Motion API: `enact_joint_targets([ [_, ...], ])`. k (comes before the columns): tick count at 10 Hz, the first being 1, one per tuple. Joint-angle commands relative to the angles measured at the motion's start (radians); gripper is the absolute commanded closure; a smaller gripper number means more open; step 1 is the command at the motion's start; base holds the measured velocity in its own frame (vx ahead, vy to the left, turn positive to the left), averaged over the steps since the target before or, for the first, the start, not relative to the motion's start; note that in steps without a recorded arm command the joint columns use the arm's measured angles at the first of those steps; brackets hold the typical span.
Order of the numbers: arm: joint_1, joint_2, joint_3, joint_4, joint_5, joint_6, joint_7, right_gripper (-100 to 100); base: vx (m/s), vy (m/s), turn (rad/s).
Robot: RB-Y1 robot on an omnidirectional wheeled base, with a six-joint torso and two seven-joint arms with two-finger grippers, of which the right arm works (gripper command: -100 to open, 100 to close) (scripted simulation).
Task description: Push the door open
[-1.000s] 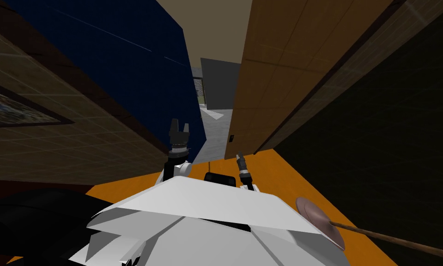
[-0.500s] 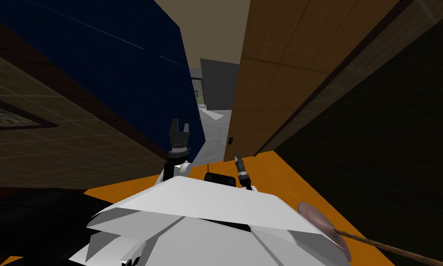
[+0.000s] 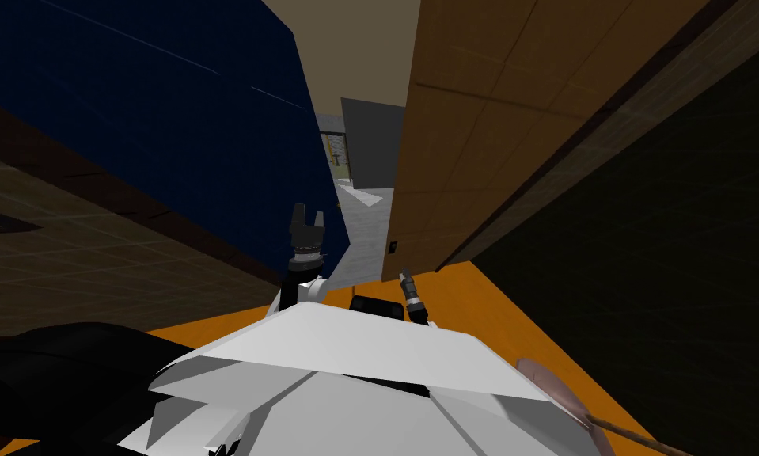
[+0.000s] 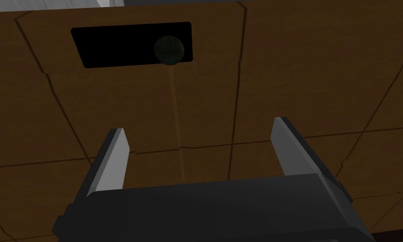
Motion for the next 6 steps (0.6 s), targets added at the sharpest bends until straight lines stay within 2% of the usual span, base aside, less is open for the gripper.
enact_joint_targets([
  [1, -0.005, 0.001, 0.008, 0.032, 0.009, -0.005, -0.008, -100, 0.178, -0.03, -0.003],
  [3, -0.009, 0.002, 0.013, 0.057, 0.016, -0.01, -0.014, -100, 0.196, -0.046, 0.005],
  [4, -0.009, -0.001, 0.01, 0.051, 0.012, -0.011, -0.013, -100, 0.085, -0.009, 0.004],
  [6, -0.028, 0.007, 0.005, 0.068, 0.008, -0.004, -0.009, -100, 0.149, 0.055, 0.033],
])
